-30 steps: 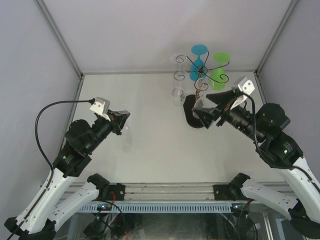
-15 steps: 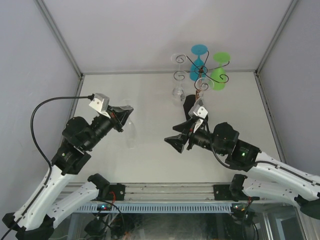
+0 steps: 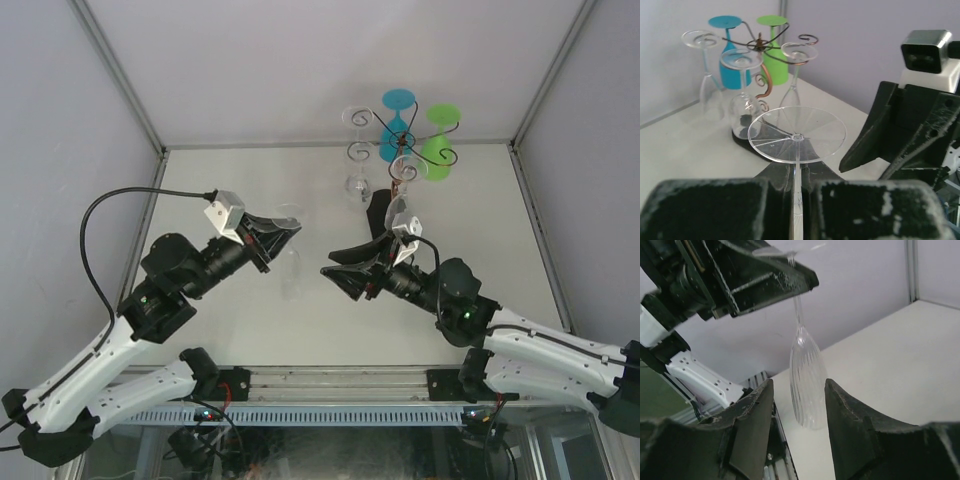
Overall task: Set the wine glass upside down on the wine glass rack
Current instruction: Place the wine glass at the wine rack.
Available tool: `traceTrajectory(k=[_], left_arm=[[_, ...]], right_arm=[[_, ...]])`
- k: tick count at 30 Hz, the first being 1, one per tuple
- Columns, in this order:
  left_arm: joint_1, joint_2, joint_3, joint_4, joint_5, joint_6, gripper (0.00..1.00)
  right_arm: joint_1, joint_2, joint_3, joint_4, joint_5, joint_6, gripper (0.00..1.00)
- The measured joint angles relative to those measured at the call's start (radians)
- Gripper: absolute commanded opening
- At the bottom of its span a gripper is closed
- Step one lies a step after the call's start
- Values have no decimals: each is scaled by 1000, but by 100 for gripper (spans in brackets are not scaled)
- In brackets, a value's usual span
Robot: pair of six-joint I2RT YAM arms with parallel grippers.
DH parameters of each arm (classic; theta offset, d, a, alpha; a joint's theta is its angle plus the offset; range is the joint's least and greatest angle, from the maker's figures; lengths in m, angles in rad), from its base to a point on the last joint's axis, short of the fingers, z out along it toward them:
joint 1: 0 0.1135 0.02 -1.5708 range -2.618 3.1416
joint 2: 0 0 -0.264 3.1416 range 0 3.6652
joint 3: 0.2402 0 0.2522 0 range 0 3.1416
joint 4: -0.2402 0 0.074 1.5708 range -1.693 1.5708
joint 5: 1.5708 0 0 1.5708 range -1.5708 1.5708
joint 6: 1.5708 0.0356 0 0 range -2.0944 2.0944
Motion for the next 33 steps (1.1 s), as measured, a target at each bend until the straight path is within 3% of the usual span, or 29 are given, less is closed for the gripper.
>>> traceTrajectory(k=[12, 33], left_arm=[[-55, 31, 0, 58, 96, 0, 0], [-99, 69, 0, 71, 173, -1, 0]], right_arm=[[-8, 121, 1, 195, -46, 92, 36], [-8, 184, 59, 224, -75, 75, 19]])
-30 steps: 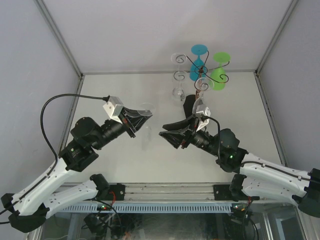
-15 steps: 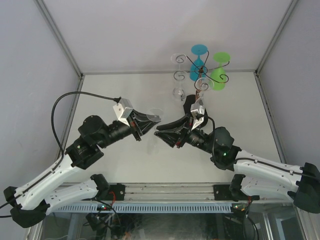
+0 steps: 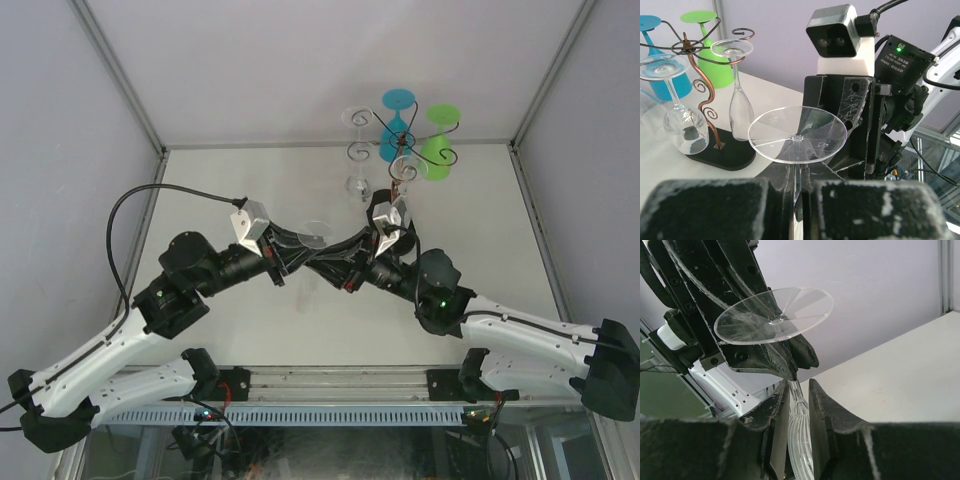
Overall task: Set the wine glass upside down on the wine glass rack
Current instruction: Place the wine glass at the wine rack.
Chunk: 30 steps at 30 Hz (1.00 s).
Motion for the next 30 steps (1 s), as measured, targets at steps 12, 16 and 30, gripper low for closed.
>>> traceTrajectory(k=[12, 16, 30], left_arm=[[0, 0, 0, 3, -14, -25, 0], [-2, -6, -3, 2, -27, -26, 2], [-14, -44, -32, 10, -71, -34, 30]], right_arm=[[0, 12, 11, -5, -26, -59, 0], [0, 5, 14, -20, -25, -77, 0], [8, -8, 26, -67, -26, -113, 0]])
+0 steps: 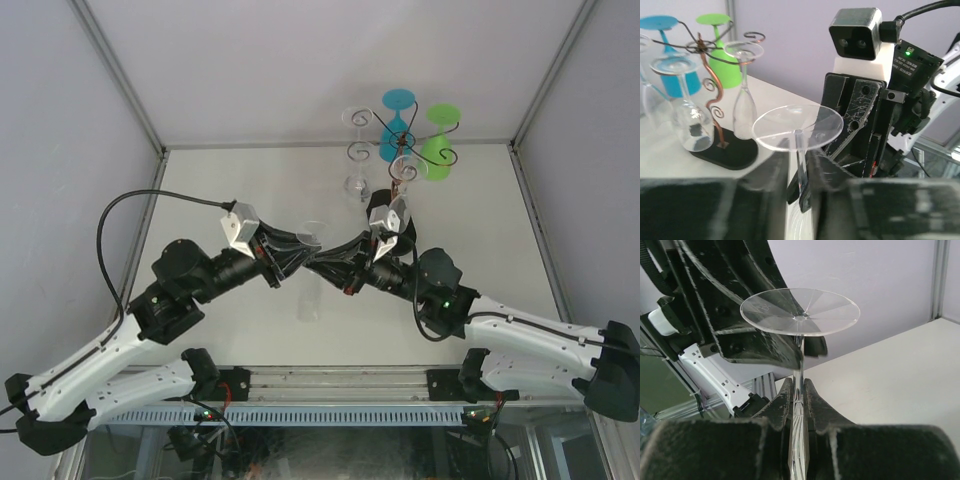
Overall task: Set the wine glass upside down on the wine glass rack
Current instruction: Place the wine glass at the wine rack.
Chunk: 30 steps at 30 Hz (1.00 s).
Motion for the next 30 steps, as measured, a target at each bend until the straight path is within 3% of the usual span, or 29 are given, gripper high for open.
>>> traceTrajectory(k=[4, 7, 14, 23, 30], left_arm=[[3, -22, -1, 12, -19, 7, 45], [3, -37, -1, 24, -22, 9, 51], [3, -56, 0, -2, -51, 9, 58], [15, -94, 3, -179, -248, 10, 62], [131, -82, 3, -297, -281, 5, 63]], right_arm=[[-2, -18, 0, -17, 21, 0, 0], [-3, -35, 0, -31, 38, -2, 0], [-8, -116, 0, -174, 128, -65, 0], [-9, -381, 0, -513, 357, -246, 0], [-36, -564, 0, -718, 565, -340, 0]])
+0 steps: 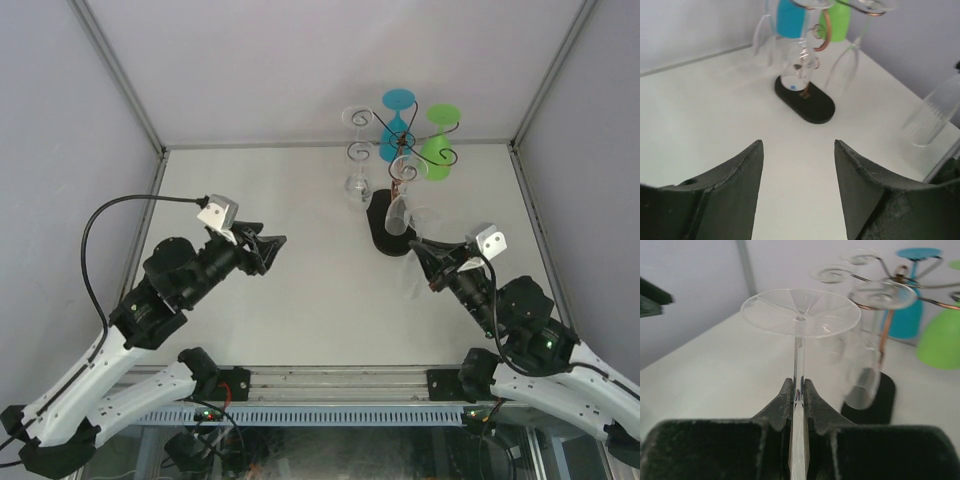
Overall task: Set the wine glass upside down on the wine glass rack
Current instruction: Place the wine glass at the wine rack.
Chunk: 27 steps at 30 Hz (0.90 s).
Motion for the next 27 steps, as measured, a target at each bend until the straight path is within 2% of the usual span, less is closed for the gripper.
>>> traceTrajectory(k=[5, 8, 11, 17, 18, 22, 27], left_arm=[[105, 7, 0, -48, 0, -17, 63], [140, 13, 0, -61, 0, -24, 63], [154, 13, -1, -70, 0, -24, 63], [159, 13, -11, -76, 1, -24, 63], [159, 13, -15, -77, 2, -24, 63], [162, 14, -27, -79, 2, -24, 63], [168, 23, -32, -87, 2, -23, 63]], right_arm=[[-68, -46, 8, -132, 136, -10, 0], [-176, -48, 13, -183, 171, -8, 0], [-327, -41, 32, -212, 135, -8, 0], [-727, 34, 76, -167, -122, 8, 0], [-740, 51, 76, -149, -173, 12, 0], [-1012, 138, 40, -1, -404, 52, 0], [-1169, 263, 25, 121, -591, 112, 0]])
